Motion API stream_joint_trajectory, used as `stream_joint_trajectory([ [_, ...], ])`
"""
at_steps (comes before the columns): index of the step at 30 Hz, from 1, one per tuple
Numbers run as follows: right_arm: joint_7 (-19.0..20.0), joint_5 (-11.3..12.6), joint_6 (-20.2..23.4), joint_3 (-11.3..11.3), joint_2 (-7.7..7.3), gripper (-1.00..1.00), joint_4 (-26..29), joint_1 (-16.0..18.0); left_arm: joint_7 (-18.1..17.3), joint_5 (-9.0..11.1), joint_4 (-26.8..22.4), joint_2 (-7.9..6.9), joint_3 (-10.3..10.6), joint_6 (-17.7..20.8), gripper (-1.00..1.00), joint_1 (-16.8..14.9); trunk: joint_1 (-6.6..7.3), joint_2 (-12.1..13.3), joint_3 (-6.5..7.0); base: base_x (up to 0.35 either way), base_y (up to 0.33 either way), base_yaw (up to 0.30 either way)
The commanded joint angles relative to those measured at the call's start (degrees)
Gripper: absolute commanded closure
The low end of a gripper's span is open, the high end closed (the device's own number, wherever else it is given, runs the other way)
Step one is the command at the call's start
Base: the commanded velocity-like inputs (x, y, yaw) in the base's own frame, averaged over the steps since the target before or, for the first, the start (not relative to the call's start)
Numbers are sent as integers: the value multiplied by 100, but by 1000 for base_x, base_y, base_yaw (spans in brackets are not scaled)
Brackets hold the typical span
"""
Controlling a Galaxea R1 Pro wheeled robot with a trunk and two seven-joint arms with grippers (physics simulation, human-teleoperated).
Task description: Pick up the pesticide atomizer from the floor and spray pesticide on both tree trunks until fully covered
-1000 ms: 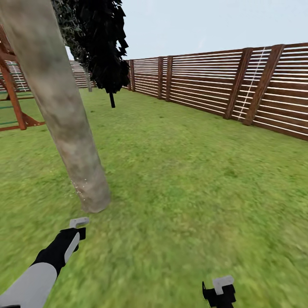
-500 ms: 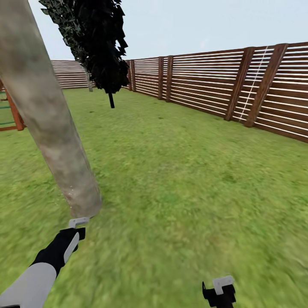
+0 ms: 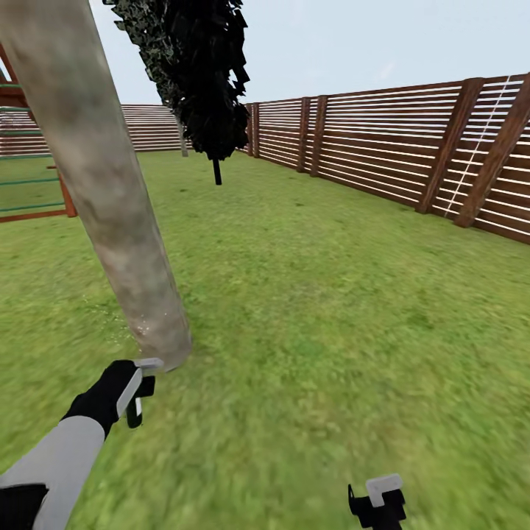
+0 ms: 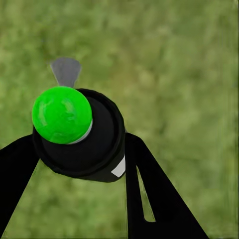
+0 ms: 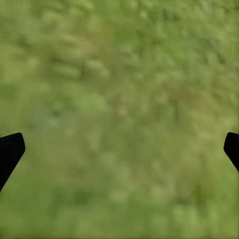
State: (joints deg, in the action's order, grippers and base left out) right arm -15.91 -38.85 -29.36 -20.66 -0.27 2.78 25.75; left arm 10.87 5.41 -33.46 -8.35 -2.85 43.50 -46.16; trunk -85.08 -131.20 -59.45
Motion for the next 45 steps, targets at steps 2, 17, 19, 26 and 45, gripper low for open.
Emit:
stream_joint_trajectory([
  [2,-6,0,0,0,-4,-100,1,0,-151,-22,-24,50,84,434,100,-72,0,0,0,0,0,9],
  [17,-9,0,0,0,-8,-100,3,0,-735,-8,-1235,-283,292,756,100,-248,0,0,0,0,0,0],
  [19,-7,0,0,0,-8,-100,3,0,-737,18,-1241,-530,283,802,100,-355,0,0,0,0,0,0],
  [26,-2,0,0,0,-8,-100,-5,0,-1024,39,-1566,-536,380,1290,100,-595,0,0,0,0,0,0],
  [45,-9,0,0,0,-8,-100,3,0,-1043,9,-1611,-871,370,1254,100,-610,0,0,0,31,-67,89],
])
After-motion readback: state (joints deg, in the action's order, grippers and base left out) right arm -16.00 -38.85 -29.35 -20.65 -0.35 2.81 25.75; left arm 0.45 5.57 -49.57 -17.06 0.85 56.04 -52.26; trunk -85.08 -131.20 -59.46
